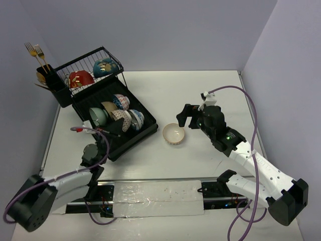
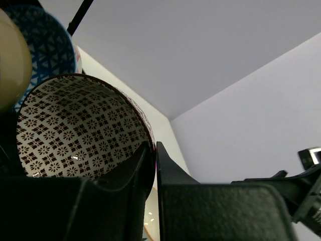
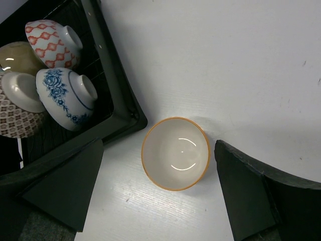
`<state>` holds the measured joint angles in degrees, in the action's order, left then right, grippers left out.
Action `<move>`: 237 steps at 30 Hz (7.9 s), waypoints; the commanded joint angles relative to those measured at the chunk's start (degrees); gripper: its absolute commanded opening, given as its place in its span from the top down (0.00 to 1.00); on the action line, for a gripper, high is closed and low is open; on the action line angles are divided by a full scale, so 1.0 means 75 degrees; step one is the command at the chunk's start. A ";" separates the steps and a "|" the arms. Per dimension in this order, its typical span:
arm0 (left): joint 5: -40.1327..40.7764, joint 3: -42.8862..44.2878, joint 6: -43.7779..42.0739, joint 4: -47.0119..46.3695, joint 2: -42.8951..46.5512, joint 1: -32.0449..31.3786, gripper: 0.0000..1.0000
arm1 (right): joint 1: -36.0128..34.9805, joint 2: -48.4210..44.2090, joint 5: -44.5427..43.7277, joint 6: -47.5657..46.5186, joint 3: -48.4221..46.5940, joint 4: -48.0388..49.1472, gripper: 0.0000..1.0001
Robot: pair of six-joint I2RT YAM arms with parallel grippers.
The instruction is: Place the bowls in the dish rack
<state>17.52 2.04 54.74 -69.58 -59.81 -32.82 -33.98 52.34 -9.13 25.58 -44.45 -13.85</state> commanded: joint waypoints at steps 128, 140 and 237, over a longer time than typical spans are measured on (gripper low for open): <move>0.2117 0.1519 0.1340 0.7822 0.2349 -0.0534 0.05 | 0.0018 -0.0064 -0.0096 -0.0200 -0.0074 0.0299 0.01; 0.1602 0.4667 -0.3052 0.9767 0.1941 -0.1224 0.01 | 0.0018 -0.0275 -0.0353 -0.0259 -0.0004 0.0299 0.00; -0.2970 0.6164 -0.3446 0.8283 0.0296 -0.1391 1.00 | 0.2128 -0.1705 -0.0647 0.1277 0.1274 -0.0181 0.00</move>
<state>-10.04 52.95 20.84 2.44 -63.61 -45.43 -18.00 39.18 -15.22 35.94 -34.41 -17.69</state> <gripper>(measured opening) 0.062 0.999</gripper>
